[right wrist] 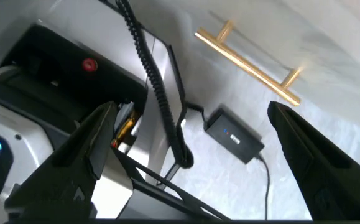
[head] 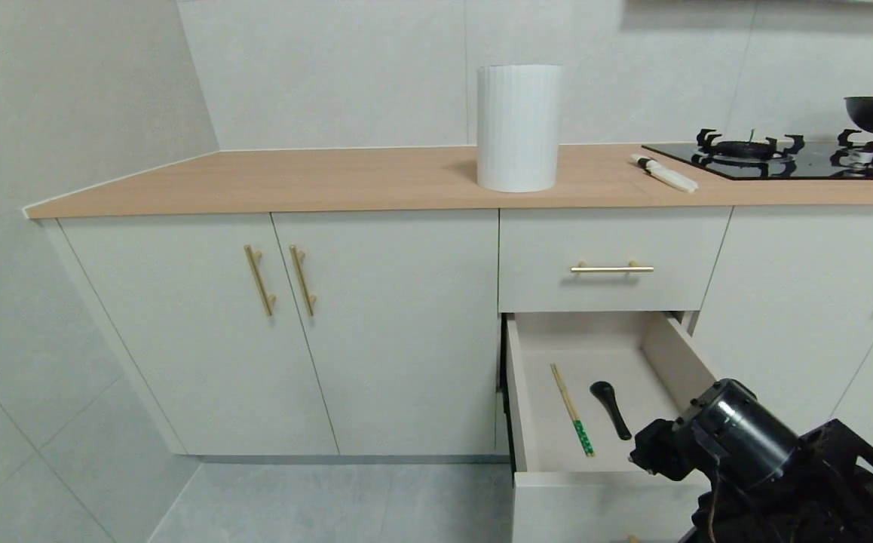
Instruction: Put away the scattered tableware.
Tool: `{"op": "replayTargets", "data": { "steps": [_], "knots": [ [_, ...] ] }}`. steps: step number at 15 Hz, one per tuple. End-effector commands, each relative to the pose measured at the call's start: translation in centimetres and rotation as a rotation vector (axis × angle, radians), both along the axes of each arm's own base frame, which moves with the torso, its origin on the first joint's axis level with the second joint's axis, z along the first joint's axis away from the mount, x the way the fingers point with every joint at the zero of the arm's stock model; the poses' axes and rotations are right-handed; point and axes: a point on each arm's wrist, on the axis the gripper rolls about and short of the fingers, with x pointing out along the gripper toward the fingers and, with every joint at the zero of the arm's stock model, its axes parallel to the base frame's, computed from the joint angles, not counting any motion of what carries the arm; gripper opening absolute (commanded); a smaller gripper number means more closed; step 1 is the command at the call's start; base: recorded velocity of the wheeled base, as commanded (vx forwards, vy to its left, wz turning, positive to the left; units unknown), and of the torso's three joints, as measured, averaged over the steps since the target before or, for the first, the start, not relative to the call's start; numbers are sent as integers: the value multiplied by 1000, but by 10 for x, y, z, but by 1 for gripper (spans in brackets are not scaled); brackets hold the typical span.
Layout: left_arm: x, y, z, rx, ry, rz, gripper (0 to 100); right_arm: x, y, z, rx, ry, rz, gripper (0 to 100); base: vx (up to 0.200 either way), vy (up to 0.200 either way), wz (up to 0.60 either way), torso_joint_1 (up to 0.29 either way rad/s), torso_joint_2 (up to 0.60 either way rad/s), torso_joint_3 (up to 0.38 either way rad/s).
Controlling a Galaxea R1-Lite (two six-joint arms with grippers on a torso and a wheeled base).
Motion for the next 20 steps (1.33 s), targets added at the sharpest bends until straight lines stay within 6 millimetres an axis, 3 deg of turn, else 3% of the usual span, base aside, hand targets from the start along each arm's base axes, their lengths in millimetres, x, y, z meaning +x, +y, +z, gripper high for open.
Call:
{"op": "replayTargets", "data": {
  "steps": [1,6,13,20],
  "knots": [
    [0,0,0,0,0,0,100,21,2,-18,-35,56,-80,100,0,0,0,0,0,0],
    [0,0,0,0,0,0,100,64,-3,-25,-1,62,-319,100,0,0,0,0,0,0],
    [0,0,0,0,0,0,100,95,-15,-44,-36,-36,-450,100,0,0,0,0,0,0],
    [0,0,0,0,0,-1,100,166,-22,-44,20,-163,-503,100,0,0,0,0,0,0]
  ]
}}
